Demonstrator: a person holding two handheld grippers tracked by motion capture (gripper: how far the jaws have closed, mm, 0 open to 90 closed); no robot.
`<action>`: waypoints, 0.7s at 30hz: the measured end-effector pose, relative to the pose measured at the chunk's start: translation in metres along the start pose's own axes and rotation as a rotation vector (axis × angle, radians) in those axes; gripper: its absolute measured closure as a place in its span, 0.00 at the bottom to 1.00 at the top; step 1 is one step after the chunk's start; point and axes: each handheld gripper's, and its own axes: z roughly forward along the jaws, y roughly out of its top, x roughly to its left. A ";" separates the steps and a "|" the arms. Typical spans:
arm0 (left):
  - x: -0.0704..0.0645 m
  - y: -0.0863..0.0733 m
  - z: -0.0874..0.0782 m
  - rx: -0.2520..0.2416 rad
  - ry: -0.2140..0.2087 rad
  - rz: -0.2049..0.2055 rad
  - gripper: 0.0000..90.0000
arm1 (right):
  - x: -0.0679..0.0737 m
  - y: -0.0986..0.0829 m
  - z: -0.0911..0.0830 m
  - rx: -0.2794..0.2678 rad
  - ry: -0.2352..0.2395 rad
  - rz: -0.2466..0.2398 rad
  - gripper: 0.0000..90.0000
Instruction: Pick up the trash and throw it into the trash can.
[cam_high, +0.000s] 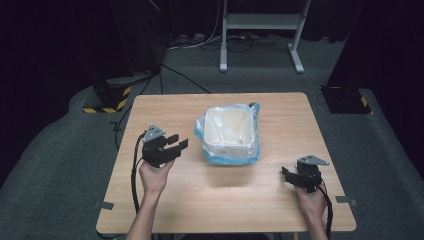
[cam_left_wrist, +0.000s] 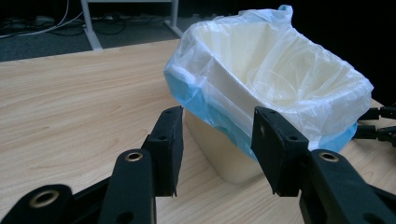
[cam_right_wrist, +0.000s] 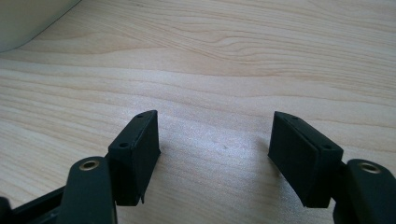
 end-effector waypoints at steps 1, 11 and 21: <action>0.000 -0.001 0.000 0.003 0.002 0.000 0.59 | 0.000 0.000 0.000 0.000 0.000 0.000 0.37; -0.002 -0.019 0.001 0.025 0.033 0.005 0.59 | 0.000 0.000 0.000 0.001 -0.001 0.000 0.37; -0.001 -0.041 0.007 0.059 0.077 -0.008 0.57 | 0.000 0.000 0.000 0.001 -0.002 -0.001 0.37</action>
